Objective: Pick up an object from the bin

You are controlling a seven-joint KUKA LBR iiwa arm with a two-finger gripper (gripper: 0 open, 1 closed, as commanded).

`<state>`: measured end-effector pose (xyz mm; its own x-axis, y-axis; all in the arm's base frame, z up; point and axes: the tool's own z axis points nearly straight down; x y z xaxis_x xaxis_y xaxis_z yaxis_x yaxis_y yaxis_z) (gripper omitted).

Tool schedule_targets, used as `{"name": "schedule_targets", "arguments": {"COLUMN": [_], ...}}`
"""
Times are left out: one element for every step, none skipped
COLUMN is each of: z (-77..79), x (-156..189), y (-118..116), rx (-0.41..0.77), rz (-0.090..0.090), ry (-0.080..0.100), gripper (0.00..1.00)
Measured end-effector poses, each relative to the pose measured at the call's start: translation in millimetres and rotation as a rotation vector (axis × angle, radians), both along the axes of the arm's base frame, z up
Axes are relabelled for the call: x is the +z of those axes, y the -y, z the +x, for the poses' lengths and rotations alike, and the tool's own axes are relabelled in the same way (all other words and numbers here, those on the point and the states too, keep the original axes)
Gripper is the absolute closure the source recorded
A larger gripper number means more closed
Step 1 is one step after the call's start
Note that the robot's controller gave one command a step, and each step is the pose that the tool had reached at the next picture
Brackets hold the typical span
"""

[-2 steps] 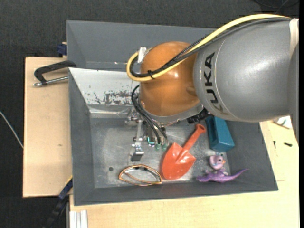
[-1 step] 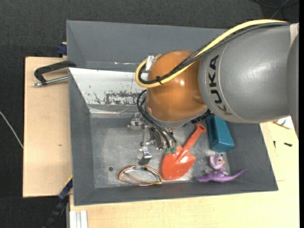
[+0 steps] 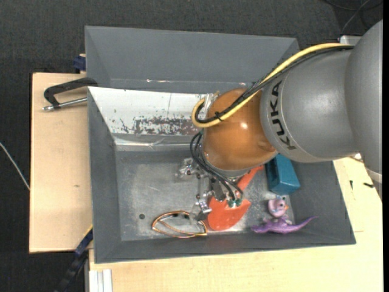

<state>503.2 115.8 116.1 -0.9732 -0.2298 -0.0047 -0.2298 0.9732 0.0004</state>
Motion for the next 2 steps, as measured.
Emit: {"name": "schedule_targets", "arguments": {"z": [0.0, 0.0], "x": [-33.6, -33.6], "y": [28.6, 28.6], "rx": [-0.171, -0.171], "rz": [0.000, 0.000], "ry": [-0.006, -0.006], "gripper": [1.00, 1.00]}}
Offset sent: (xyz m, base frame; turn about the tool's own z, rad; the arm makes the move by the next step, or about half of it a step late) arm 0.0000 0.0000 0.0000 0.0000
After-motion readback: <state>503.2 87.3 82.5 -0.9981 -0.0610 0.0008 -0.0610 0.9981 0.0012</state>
